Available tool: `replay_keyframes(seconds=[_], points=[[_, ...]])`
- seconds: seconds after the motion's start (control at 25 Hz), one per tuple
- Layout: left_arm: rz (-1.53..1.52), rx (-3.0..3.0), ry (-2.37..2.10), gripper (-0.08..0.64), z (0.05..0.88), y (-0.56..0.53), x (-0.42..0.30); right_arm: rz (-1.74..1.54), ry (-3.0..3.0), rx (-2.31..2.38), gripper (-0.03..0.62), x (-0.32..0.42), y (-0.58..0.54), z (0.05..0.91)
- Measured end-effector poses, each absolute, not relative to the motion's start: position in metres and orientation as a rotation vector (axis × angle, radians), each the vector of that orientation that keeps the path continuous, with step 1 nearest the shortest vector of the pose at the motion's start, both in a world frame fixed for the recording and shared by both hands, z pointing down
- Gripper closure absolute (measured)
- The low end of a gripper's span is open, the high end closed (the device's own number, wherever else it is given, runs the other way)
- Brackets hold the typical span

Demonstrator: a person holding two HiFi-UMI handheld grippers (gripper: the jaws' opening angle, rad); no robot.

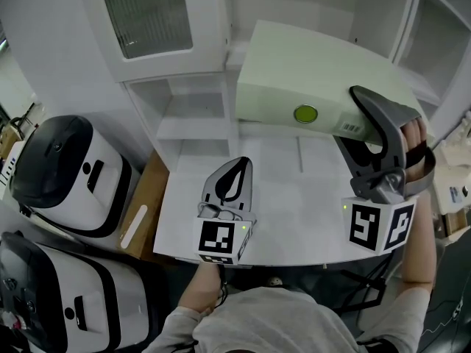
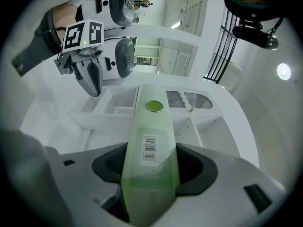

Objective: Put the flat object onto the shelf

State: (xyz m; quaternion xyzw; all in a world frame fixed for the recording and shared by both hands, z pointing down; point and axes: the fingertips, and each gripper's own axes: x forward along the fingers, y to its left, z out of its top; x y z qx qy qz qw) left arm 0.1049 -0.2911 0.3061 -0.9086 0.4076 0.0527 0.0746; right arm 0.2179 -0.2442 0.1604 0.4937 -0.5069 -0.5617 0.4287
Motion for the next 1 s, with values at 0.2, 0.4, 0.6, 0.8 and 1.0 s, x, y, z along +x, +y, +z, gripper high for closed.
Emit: replay_keyframes(seconds=[0.2,0.4,0.6,0.8,1.0], points=[[0.164,-2.711,1.246,0.545,0.304,-0.291,0.103,-1.411,-1.31,1.197,0.302,0.214,-0.253,0.167],[0.163,-2.692,1.281,0.545,0.303,-0.293,0.095,-1.402,-1.301,1.169,0.302,0.223,-0.276,0.18],[0.155,-2.675,1.314,0.545,0.305,-0.294,0.086,-1.407,-1.288,1.167,0.302,0.228,-0.289,0.184],[0.144,-2.663,1.339,0.545,0.307,-0.297,0.086,-1.419,-1.299,1.156,0.302,0.231,-0.302,0.187],[0.121,-2.655,1.358,0.545,0.312,-0.303,0.089,-1.422,-1.303,1.153,0.302,0.236,-0.316,0.189]])
